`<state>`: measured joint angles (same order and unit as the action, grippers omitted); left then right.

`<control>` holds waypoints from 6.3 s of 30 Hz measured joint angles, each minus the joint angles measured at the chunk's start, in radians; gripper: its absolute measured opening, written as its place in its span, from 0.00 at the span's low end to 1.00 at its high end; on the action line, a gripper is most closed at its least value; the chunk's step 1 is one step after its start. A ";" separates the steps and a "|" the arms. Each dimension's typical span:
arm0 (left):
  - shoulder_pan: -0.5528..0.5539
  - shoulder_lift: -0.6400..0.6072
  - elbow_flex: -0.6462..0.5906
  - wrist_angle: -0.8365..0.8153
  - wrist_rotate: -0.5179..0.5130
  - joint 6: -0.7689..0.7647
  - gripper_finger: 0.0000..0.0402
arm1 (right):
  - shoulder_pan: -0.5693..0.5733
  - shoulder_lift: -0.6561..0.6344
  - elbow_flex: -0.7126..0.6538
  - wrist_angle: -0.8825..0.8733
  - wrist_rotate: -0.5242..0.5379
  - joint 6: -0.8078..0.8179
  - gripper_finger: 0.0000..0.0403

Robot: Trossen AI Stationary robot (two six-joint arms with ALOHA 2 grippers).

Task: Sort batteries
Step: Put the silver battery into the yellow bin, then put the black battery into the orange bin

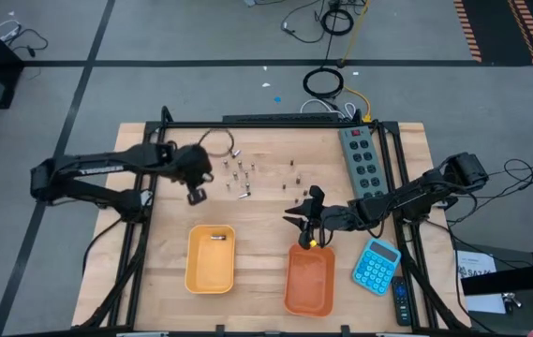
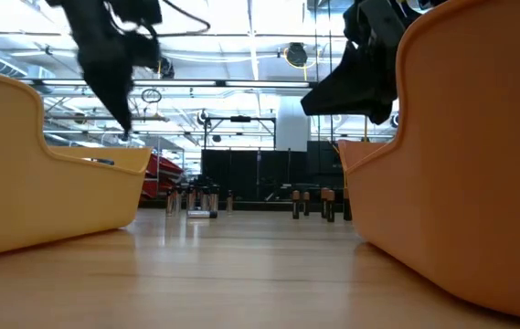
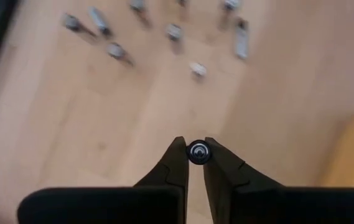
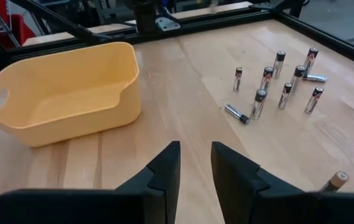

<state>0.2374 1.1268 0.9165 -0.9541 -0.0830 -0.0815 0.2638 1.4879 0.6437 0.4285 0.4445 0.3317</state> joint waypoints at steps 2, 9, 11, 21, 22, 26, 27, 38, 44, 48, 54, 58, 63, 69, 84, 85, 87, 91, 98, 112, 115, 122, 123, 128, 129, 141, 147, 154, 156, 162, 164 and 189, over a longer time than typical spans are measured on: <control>-0.081 -0.024 0.002 -0.026 0.000 -0.062 0.08 | -0.002 0.000 0.000 0.004 -0.001 0.001 0.20; -0.354 -0.041 0.002 -0.069 -0.013 -0.287 0.08 | -0.003 0.000 0.000 0.016 -0.002 0.024 0.20; -0.426 -0.032 0.002 -0.049 -0.031 -0.336 0.08 | -0.002 0.000 0.000 0.016 -0.002 0.033 0.20; -0.677 0.033 0.002 -0.024 -0.080 -0.523 0.08 | 0.006 0.018 0.000 0.024 0.023 0.094 0.20; -0.688 0.039 0.002 -0.022 -0.082 -0.536 0.08 | 0.006 0.023 0.000 0.027 0.024 0.095 0.20; -0.726 0.060 0.001 0.001 -0.085 -0.537 0.08 | 0.007 0.033 0.000 0.040 0.021 0.105 0.20; -0.734 0.065 0.001 0.020 -0.085 -0.532 0.08 | 0.006 0.034 0.000 0.039 0.021 0.106 0.20; -0.757 0.198 0.001 0.163 0.060 -0.457 0.08 | 0.007 0.035 0.000 0.068 0.021 0.103 0.20; -0.757 0.296 0.001 0.165 0.071 -0.432 0.18 | 0.012 0.035 0.000 0.063 0.017 0.091 0.20; -0.758 0.330 0.000 0.168 0.056 -0.432 0.25 | 0.013 0.035 0.000 0.059 0.001 0.083 0.20; -0.742 0.318 0.000 0.169 0.032 -0.407 0.34 | 0.013 0.035 0.000 0.059 -0.001 0.076 0.20; -0.735 0.265 0.006 0.186 0.005 -0.382 0.35 | 0.013 0.035 0.000 0.053 -0.001 0.087 0.20; -0.734 0.165 0.054 0.180 -0.116 -0.325 0.36 | 0.013 0.035 -0.001 0.040 0.027 0.081 0.20; -0.685 0.055 0.014 0.241 -0.285 -0.230 0.36 | 0.026 -0.029 -0.001 -0.111 0.115 0.099 0.20; -0.533 -0.023 -0.269 0.954 -0.285 0.172 0.36 | 0.016 -0.097 -0.001 -0.459 0.186 0.285 0.38; -0.520 -0.032 -0.282 0.996 -0.280 0.194 0.36 | 0.017 -0.097 -0.001 -0.488 0.185 0.305 0.40; -0.485 -0.043 -0.293 1.063 -0.222 0.232 0.36 | 0.017 -0.096 -0.001 -0.564 0.182 0.347 0.42; -0.402 -0.049 -0.319 1.161 -0.083 0.268 0.36 | 0.017 -0.096 -0.001 -0.641 0.188 0.398 0.44; -0.310 -0.049 -0.365 1.260 0.028 0.264 0.36 | 0.004 -0.068 -0.001 -0.654 0.217 0.322 0.42; -0.297 -0.050 -0.365 1.284 0.098 0.248 0.36 | 0.006 0.014 -0.127 -0.425 0.257 0.344 0.41; -0.297 -0.050 -0.365 1.286 0.098 0.247 0.36 | -0.003 0.014 -0.174 -0.318 0.257 0.329 0.41; -0.281 -0.050 -0.364 1.290 0.098 0.245 0.36 | -0.036 0.014 -0.231 -0.184 0.231 0.284 0.38; -0.279 -0.050 -0.364 1.290 0.098 0.244 0.36 | -0.038 0.014 -0.237 -0.162 0.230 0.276 0.37; -0.277 -0.050 -0.364 1.296 0.106 0.244 0.36 | -0.038 0.014 -0.250 -0.095 0.207 0.236 0.27; -0.277 -0.050 -0.364 1.305 0.106 0.244 0.36 | -0.038 0.014 -0.251 -0.097 0.204 0.235 0.24; -0.257 -0.050 -0.338 1.403 0.061 0.244 0.36 | -0.060 0.014 -0.250 -0.099 0.184 0.229 0.08; -0.256 -0.050 -0.338 1.355 0.001 0.240 0.36 | -0.060 0.008 -0.250 -0.101 0.182 0.224 0.08; -0.257 -0.049 -0.338 1.356 0.022 0.184 0.36 | -0.059 -0.069 -0.198 -0.203 0.174 0.181 0.08; -0.257 -0.049 -0.338 1.352 0.025 0.182 0.36 | -0.052 -0.096 -0.161 -0.269 0.174 0.166 0.08; -0.259 -0.049 -0.338 1.307 0.034 0.164 0.36 | 0.023 -0.155 -0.043 -0.359 0.085 0.095 0.08; -0.259 -0.049 -0.338 1.292 0.054 0.148 0.36 | 0.055 -0.157 -0.004 -0.341 0.013 0.083 0.08; -0.260 -0.049 -0.331 1.249 0.140 0.113 0.36 | 0.282 -0.103 0.054 -0.401 0.066 0.447 0.33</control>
<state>-0.0223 1.0782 0.5852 0.2945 0.0568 0.0311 0.5459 1.3848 0.6977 0.0274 0.5107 0.7786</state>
